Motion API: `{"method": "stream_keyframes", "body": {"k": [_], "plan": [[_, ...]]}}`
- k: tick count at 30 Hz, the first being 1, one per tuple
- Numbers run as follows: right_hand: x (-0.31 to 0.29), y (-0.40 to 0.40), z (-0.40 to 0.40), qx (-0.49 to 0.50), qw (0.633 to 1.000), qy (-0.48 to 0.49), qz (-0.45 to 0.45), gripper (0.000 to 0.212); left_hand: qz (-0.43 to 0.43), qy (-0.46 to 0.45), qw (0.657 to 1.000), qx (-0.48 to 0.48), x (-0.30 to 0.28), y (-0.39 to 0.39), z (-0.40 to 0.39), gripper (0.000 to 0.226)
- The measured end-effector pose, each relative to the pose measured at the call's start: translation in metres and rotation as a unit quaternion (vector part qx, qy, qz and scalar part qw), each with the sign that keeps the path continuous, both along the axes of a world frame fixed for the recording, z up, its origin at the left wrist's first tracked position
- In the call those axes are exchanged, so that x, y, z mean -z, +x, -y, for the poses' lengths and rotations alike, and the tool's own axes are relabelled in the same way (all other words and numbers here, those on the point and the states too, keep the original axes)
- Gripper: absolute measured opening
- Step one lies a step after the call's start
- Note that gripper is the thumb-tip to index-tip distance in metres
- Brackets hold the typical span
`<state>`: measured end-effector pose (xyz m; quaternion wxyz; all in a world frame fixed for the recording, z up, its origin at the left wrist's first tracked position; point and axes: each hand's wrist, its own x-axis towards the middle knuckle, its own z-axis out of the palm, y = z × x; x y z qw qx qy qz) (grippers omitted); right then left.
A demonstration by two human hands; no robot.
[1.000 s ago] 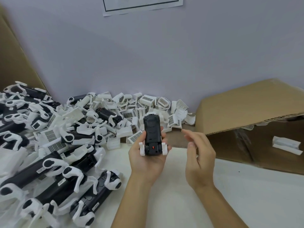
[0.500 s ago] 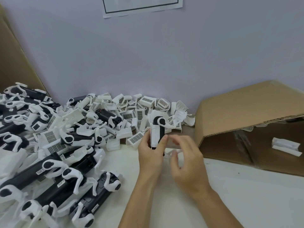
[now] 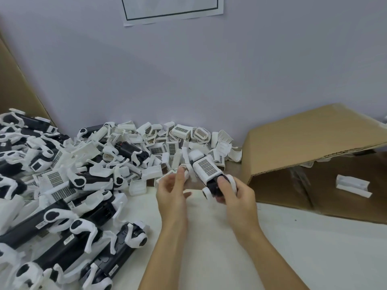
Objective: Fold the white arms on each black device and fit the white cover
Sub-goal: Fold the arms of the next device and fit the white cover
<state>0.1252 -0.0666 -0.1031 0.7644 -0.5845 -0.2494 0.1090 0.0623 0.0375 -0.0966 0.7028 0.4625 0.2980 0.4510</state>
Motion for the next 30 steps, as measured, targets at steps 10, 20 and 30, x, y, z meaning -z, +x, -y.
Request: {"method": "stream_keyframes", "body": {"k": [10,20,30], "plan": [[-0.006,0.009,0.001,-0.025,0.994,-0.106,-0.013,0.023,-0.023,0.101,0.994,0.038,0.01,-0.003,-0.009,0.014],[-0.038,0.009,0.029,-0.071,0.918,-0.305,0.244,0.034,-0.051,0.077,0.996,0.009,0.005,-0.007,-0.013,0.032],[-0.151,0.074,0.059,0.02,0.881,0.418,-0.221,0.06,0.011,-0.037,0.999,0.012,-0.001,-0.005,-0.01,0.024]]}}
